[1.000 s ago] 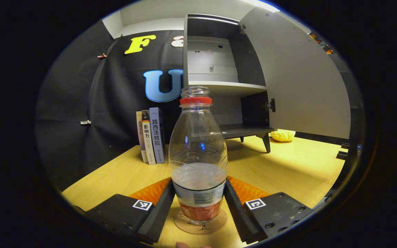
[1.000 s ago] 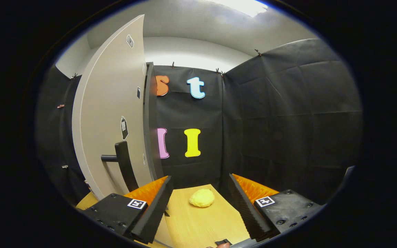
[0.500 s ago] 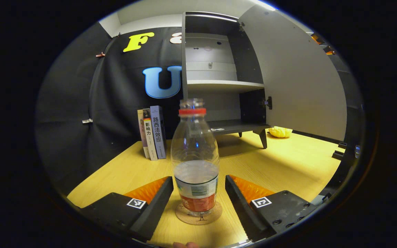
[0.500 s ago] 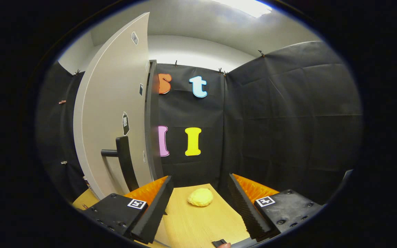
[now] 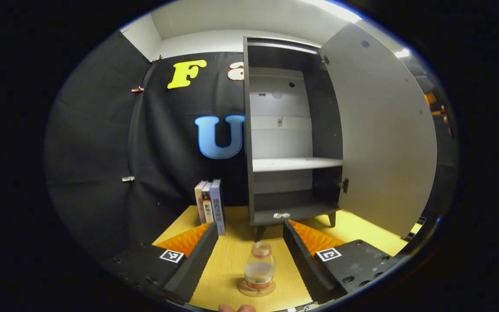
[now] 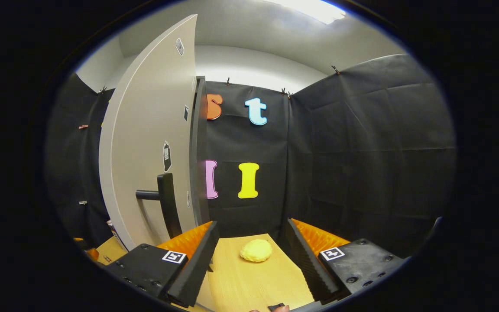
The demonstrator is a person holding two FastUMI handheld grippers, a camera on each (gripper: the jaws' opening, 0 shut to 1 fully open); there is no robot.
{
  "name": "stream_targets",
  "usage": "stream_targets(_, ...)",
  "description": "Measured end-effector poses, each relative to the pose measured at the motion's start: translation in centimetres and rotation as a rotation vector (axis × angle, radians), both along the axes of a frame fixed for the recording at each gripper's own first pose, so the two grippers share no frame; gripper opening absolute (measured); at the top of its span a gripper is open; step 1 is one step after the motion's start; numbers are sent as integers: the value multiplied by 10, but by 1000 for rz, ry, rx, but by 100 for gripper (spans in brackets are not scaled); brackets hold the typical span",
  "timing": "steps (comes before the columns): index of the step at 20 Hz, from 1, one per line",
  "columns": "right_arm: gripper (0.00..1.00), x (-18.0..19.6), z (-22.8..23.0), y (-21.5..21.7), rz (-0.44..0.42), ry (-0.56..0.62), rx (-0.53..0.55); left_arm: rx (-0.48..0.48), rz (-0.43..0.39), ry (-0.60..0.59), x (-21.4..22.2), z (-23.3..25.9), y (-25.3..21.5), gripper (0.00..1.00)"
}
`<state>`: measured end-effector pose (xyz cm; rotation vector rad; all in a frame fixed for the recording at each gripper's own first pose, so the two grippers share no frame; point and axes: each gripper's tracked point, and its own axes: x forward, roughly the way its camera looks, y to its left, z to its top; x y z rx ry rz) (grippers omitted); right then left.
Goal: Open the cabinet door with the right hand, grasp the bottle in the cabinet with the left hand and place it on the coaster, then close the cabinet door with the right hand.
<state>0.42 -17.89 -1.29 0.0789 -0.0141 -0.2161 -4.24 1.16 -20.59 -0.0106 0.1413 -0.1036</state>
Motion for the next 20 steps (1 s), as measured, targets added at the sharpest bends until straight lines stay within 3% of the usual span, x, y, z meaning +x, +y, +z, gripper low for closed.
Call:
stream_targets(4, 96, 0, -1, 2, -1, 8, 16, -70, 36, -16, 10, 71, 5, 95)
stream_targets(8, 97, -6, 0, 9, 6, 5, 25, -35, 80, -21, 19, 113, 6, 96)
stream_targets(10, 96, -4, -1, 9, 4, 7, 32, -12, 77, -26, 20, 125, 0, 92)
stream_targets(13, 96, -6, -3, 18, 2, 8, 59, -11, 63, -16, 22, 136, -11, 95)
stream_targets(20, 97, -10, -3, 80, 91, 8, 107, 13, 25, -41, 28, 164, -25, 93)
